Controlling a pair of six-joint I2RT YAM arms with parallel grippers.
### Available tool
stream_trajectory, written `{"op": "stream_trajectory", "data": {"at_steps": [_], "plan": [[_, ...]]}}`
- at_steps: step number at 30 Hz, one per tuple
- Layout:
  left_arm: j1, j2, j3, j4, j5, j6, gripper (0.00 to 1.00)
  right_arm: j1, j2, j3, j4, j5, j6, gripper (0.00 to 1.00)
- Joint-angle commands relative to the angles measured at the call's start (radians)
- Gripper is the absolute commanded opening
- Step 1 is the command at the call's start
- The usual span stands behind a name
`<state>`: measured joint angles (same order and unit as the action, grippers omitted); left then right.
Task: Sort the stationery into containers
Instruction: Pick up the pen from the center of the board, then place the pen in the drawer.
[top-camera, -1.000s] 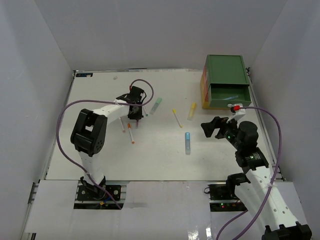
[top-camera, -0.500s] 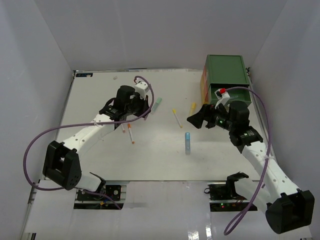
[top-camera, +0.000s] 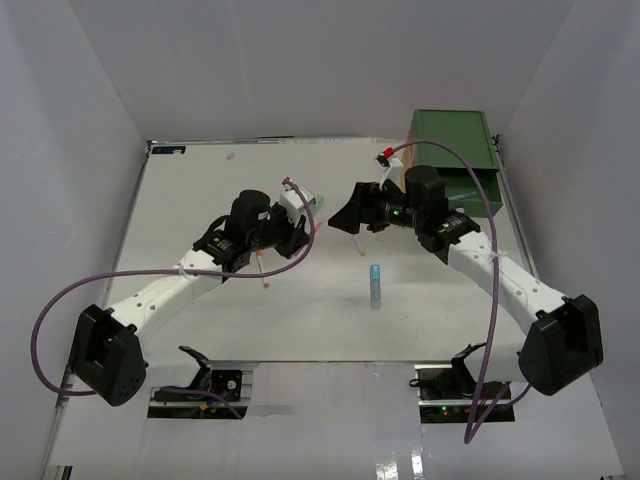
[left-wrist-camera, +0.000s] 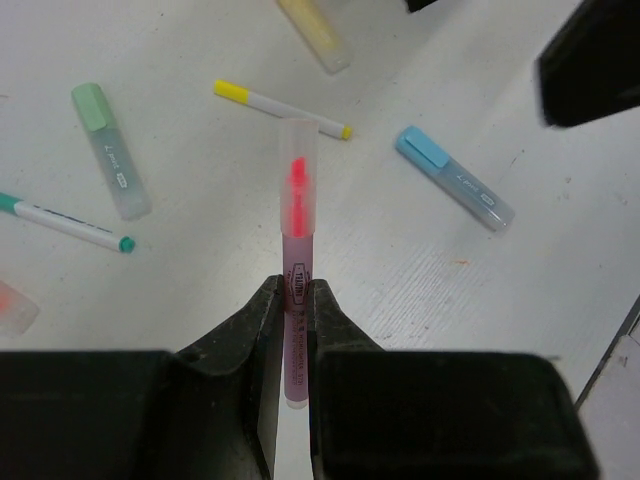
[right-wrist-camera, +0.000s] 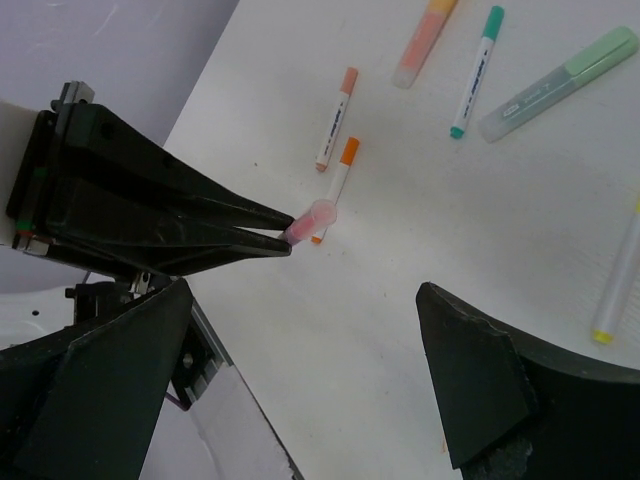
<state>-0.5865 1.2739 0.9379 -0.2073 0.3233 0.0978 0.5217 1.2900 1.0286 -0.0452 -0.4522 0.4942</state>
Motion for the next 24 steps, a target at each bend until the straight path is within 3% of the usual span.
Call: {"op": "stream_trajectory", "data": {"at_steps": [1,8,24], "plan": [[-0.007,-0.057,-0.008,0.029,0.028,0.046,0.07,0.034,0.052,0.085,0.025,-0.016,0.017,1.0],[-0.015,-0.077,-0.021,0.037,0.02,0.056,0.08,0.066,0.14,0.136,0.01,-0.022,0.017,0.92],[-0.027,-0.074,-0.03,0.037,0.022,0.075,0.11,0.087,0.216,0.177,0.016,-0.057,0.024,0.53]]}}
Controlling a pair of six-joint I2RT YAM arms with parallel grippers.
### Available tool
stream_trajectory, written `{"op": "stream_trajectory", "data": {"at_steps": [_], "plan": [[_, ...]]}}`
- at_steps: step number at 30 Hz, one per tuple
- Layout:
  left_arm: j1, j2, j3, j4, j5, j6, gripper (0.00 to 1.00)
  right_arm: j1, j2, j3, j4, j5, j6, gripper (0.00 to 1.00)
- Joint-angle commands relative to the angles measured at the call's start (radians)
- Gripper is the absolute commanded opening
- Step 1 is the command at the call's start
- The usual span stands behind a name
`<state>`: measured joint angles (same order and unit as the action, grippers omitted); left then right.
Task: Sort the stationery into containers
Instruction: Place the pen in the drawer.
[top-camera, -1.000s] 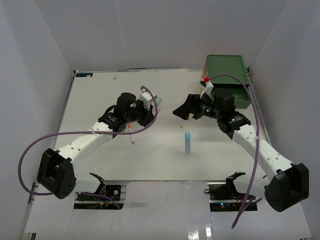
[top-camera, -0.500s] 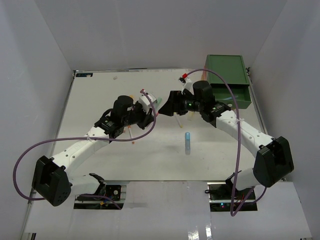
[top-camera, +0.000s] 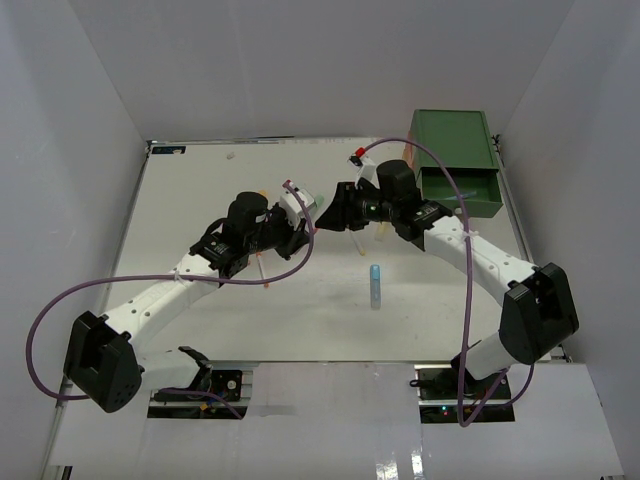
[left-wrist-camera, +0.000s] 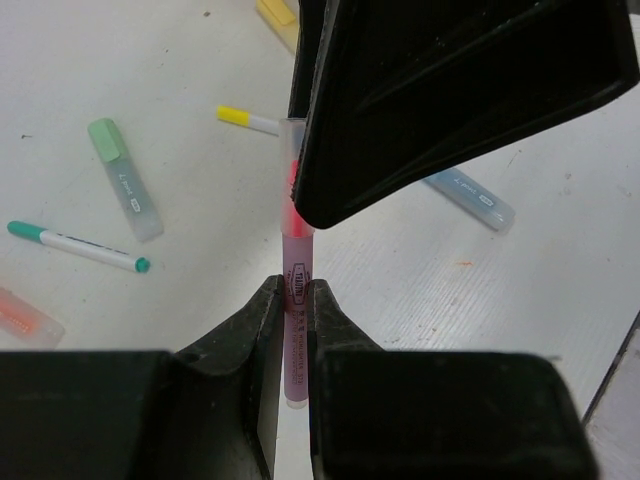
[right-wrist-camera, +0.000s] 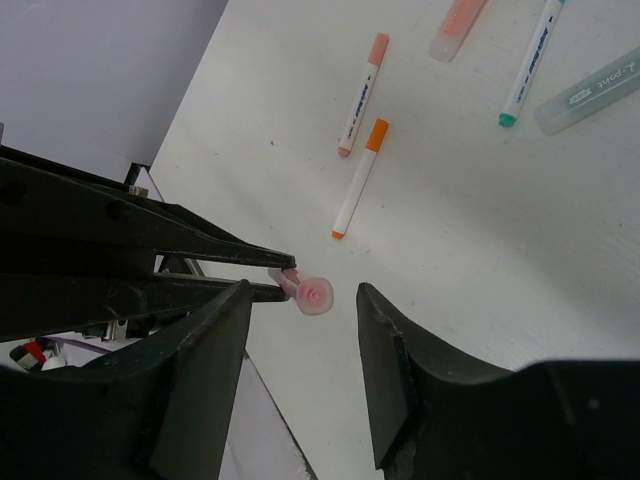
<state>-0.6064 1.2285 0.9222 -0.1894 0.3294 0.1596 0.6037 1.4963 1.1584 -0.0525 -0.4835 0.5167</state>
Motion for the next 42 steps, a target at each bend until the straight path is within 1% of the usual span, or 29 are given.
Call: {"op": "stream_trajectory", "data": {"at_steps": [1,4,6,8,10,15,16,19,20,22,23,25,26,29,30,32,33,34,37,38,39,41,42], "plan": [[-0.007,-0.03,-0.014,0.019,0.014,0.015,0.11,0.007,0.013,0.049,0.025,-0.026,0.002,0.52],[-0.009,-0.032,-0.014,0.018,0.011,0.015,0.11,0.008,0.024,0.053,0.029,-0.029,0.005,0.47],[-0.012,-0.034,-0.017,0.019,0.014,0.017,0.11,0.008,0.031,0.055,0.033,-0.03,0.006,0.41],[-0.013,-0.035,-0.017,0.019,0.013,0.02,0.11,0.01,0.039,0.057,0.036,-0.032,0.008,0.39],[-0.015,-0.035,-0.019,0.019,0.013,0.021,0.11,0.01,0.045,0.052,0.04,-0.033,0.008,0.33],[-0.02,-0.041,-0.023,0.019,0.02,0.027,0.11,0.011,0.047,0.041,0.04,-0.03,0.006,0.27],[-0.021,-0.043,-0.023,0.021,0.02,0.029,0.11,0.01,0.047,0.041,0.069,-0.03,0.006,0.22],[-0.023,-0.038,-0.023,0.019,0.011,0.029,0.11,0.011,0.041,0.044,0.072,-0.033,0.006,0.13],[-0.023,-0.038,-0.023,0.018,0.005,0.024,0.15,0.011,0.038,0.044,0.069,-0.033,0.006,0.08],[-0.023,-0.04,-0.023,0.021,-0.01,0.021,0.22,0.01,0.022,0.041,0.069,-0.027,0.005,0.08],[-0.023,-0.04,-0.023,0.022,-0.019,0.017,0.34,0.008,0.013,0.032,0.069,-0.021,0.002,0.08],[-0.023,-0.043,-0.023,0.028,-0.048,0.005,0.47,-0.007,-0.011,0.02,0.068,-0.012,0.002,0.08],[-0.021,-0.046,-0.023,0.031,-0.059,0.001,0.62,-0.016,-0.024,0.012,0.068,-0.01,0.0,0.08],[-0.023,-0.053,-0.023,0.041,-0.118,-0.022,0.79,-0.065,-0.082,-0.031,0.063,-0.004,-0.001,0.08],[-0.023,-0.057,-0.023,0.045,-0.134,-0.029,0.89,-0.102,-0.097,-0.055,0.062,-0.004,-0.003,0.08],[-0.023,-0.072,-0.029,0.062,-0.184,-0.049,0.95,-0.148,-0.152,-0.075,0.054,-0.006,-0.007,0.08],[-0.023,-0.08,-0.034,0.07,-0.197,-0.054,0.98,-0.201,-0.166,-0.084,0.054,-0.009,-0.014,0.08],[-0.023,-0.086,-0.037,0.083,-0.214,-0.063,0.98,-0.228,-0.195,-0.088,0.008,-0.013,-0.018,0.08],[-0.02,-0.104,-0.046,0.103,-0.309,-0.083,0.98,-0.341,-0.255,-0.098,-0.029,-0.018,-0.035,0.08],[-0.015,-0.106,-0.048,0.107,-0.378,-0.089,0.98,-0.372,-0.271,-0.101,-0.033,-0.018,-0.038,0.08],[-0.012,-0.103,-0.048,0.108,-0.404,-0.098,0.98,-0.427,-0.297,-0.103,-0.04,-0.02,-0.04,0.08],[0.002,-0.092,-0.04,0.102,-0.466,-0.129,0.98,-0.482,-0.32,-0.109,-0.056,-0.014,-0.04,0.08],[0.008,-0.078,-0.031,0.099,-0.525,-0.14,0.98,-0.537,-0.343,-0.112,-0.058,-0.017,-0.037,0.08]]}}
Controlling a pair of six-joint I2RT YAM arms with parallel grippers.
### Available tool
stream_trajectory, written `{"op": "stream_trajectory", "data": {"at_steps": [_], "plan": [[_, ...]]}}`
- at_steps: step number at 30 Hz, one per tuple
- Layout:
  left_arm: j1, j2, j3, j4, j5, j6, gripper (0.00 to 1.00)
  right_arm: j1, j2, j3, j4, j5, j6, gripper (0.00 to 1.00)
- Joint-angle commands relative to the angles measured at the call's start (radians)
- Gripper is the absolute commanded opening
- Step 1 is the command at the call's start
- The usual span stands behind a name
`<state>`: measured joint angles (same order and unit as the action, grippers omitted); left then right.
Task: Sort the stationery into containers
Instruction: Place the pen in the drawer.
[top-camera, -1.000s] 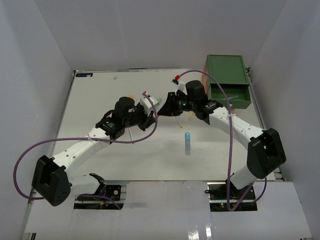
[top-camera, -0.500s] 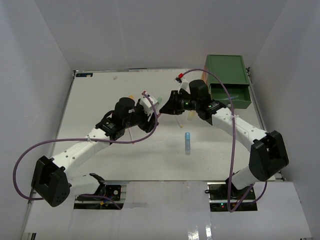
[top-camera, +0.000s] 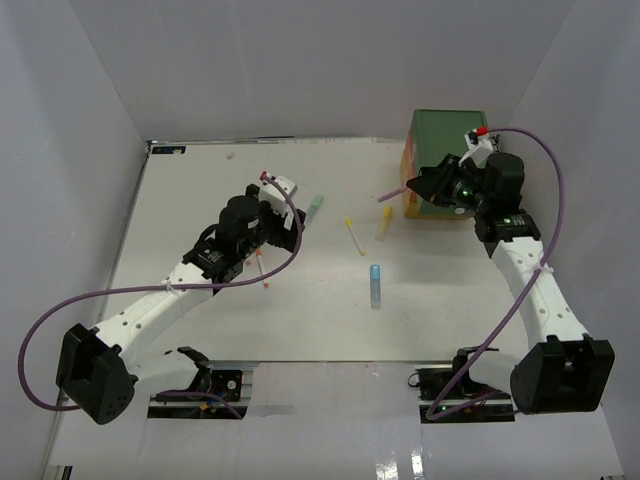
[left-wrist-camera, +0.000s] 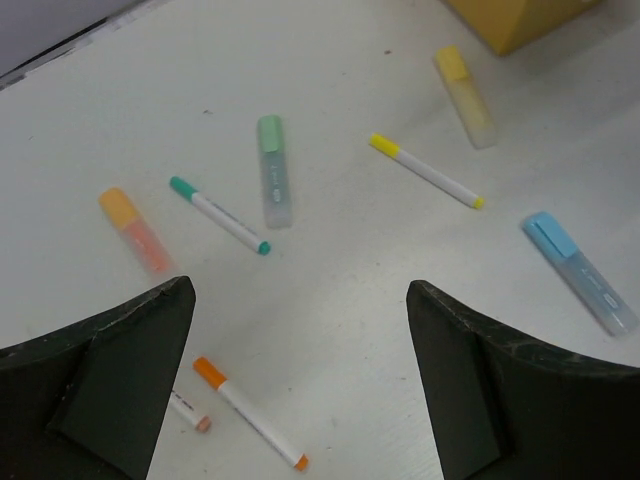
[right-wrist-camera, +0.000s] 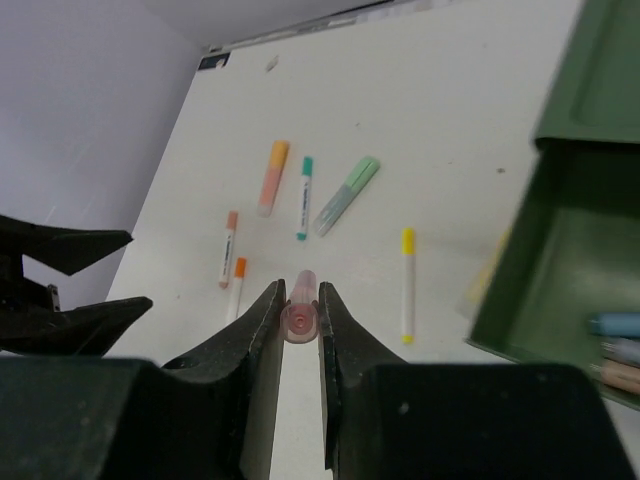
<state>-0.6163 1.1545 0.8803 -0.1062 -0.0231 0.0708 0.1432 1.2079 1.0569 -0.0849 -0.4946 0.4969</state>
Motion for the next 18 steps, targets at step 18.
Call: {"op": "stream_trajectory", "data": {"at_steps": [18], "plan": [[0.125,0.039,0.042,-0.033,-0.258,-0.158,0.98,-0.452,-0.054,-0.022,-0.013,-0.09,0.02,0.08]]}}
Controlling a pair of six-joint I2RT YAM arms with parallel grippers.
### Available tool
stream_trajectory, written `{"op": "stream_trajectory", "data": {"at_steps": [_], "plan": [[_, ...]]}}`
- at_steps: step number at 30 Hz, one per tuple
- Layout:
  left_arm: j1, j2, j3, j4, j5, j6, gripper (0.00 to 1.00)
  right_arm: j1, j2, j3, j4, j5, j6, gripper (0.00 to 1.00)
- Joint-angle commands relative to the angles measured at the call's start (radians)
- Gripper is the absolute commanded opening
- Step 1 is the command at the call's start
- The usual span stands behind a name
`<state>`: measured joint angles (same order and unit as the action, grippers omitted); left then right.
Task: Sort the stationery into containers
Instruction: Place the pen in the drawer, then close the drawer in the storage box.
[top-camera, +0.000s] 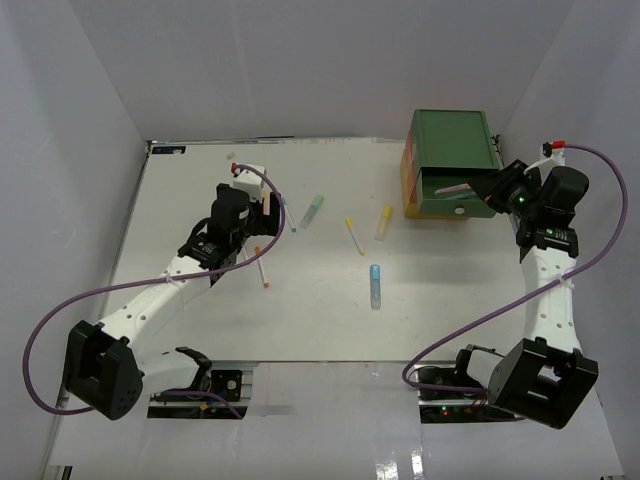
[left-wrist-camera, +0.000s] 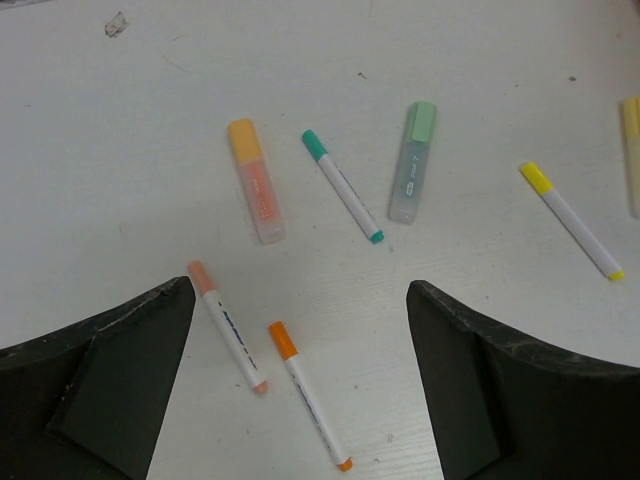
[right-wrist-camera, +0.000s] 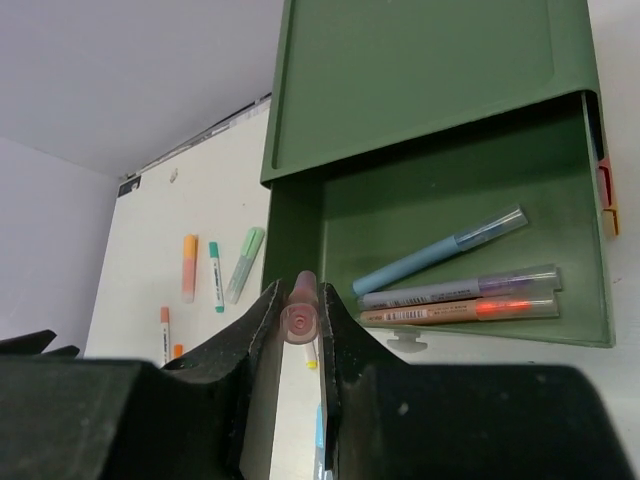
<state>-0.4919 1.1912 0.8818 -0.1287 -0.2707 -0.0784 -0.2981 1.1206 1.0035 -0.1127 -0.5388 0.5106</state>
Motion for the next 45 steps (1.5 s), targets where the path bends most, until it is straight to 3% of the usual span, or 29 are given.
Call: {"op": "stream_trajectory", "data": {"at_steps": [1,4,5,7,8,13,24,34,39,45], "plan": [[0.001,0.002,0.039,-0.009,-0.01,-0.008,0.98,-0.012,0.039,0.032,0.018,-0.044,0.008,0.08],[0.0,0.005,0.04,-0.014,-0.012,-0.006,0.98,-0.012,0.071,0.033,0.024,-0.043,0.008,0.13],[0.001,0.007,0.042,-0.015,-0.012,-0.006,0.98,-0.012,0.088,0.035,0.024,-0.041,0.006,0.26],[0.0,0.007,0.042,-0.015,-0.009,-0.006,0.98,-0.012,0.111,0.044,0.016,-0.03,-0.006,0.36],[0.001,0.007,0.042,-0.017,-0.01,-0.004,0.98,-0.012,0.113,0.049,0.016,-0.023,-0.01,0.46],[0.001,-0.002,0.039,-0.011,-0.018,-0.003,0.98,-0.012,0.11,0.084,-0.02,0.046,-0.047,0.62],[0.001,-0.004,0.042,-0.017,-0.018,-0.003,0.98,-0.009,0.016,0.089,-0.05,0.155,-0.155,0.66],[0.0,-0.025,0.04,-0.014,-0.035,-0.012,0.98,0.042,-0.195,-0.198,0.007,0.272,-0.225,0.62],[0.001,-0.042,0.036,-0.02,-0.09,-0.031,0.98,0.059,-0.194,-0.308,0.085,0.249,-0.244,0.61],[0.006,-0.125,-0.018,-0.002,-0.174,-0.046,0.98,0.088,-0.111,-0.29,0.148,0.244,-0.267,0.59]]}}
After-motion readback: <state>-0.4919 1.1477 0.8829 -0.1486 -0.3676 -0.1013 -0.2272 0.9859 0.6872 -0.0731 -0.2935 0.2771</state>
